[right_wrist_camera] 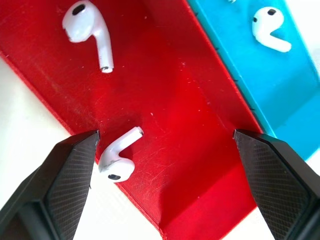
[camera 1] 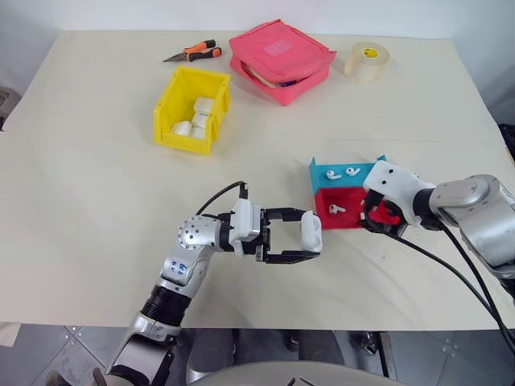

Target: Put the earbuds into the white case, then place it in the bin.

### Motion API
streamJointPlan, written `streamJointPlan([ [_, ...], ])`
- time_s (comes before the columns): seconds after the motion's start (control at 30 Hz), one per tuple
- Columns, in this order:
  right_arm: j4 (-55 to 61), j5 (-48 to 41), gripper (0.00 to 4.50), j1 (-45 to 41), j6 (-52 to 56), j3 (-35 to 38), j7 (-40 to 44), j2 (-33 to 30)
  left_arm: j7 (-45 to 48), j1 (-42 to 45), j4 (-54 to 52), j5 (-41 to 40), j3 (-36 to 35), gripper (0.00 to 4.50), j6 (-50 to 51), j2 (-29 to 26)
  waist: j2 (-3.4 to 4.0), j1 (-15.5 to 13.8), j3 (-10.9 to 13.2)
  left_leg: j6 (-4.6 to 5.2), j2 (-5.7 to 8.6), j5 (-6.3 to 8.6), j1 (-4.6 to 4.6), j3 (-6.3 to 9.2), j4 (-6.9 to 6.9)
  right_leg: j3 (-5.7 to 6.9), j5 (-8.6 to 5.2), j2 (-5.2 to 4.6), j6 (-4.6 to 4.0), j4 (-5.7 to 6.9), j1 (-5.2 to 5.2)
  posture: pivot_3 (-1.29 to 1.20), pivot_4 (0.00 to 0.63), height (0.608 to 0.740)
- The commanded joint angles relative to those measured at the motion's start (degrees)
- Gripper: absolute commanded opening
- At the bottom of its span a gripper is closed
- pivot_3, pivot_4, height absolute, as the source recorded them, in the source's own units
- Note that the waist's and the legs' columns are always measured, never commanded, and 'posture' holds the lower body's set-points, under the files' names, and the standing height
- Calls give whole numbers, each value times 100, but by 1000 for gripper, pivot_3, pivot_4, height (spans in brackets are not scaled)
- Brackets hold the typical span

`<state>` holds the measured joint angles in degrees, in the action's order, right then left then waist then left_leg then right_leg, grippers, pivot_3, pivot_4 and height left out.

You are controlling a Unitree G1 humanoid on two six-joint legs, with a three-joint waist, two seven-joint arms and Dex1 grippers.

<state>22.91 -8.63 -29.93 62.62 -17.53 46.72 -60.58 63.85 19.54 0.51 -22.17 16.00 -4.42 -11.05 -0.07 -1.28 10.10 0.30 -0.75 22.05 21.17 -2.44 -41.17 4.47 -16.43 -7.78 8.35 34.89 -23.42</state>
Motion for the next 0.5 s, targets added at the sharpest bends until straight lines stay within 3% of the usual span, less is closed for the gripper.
streamJointPlan([
  [0.03,-23,137,4463,-44,36,142,-195,70,-8,-53,-290,-65,35,2803,-42,30,0,0,0,0,0,0,0,0,0,0,0,0,0,0,0,0,150,740],
  [0.37,479,-289,4463,95,342,929,-157,26,-14,-39,-278,-81,32,2803,-9,28,0,-12,0,0,2,0,4,0,1,0,0,-1,0,-2,-2,0,150,740],
  [0.5,978,-835,4463,372,865,1605,42,94,-10,-41,-285,-93,38,2803,9,30,0,-17,0,0,3,0,5,0,1,0,0,-1,0,-3,-2,0,150,740],
])
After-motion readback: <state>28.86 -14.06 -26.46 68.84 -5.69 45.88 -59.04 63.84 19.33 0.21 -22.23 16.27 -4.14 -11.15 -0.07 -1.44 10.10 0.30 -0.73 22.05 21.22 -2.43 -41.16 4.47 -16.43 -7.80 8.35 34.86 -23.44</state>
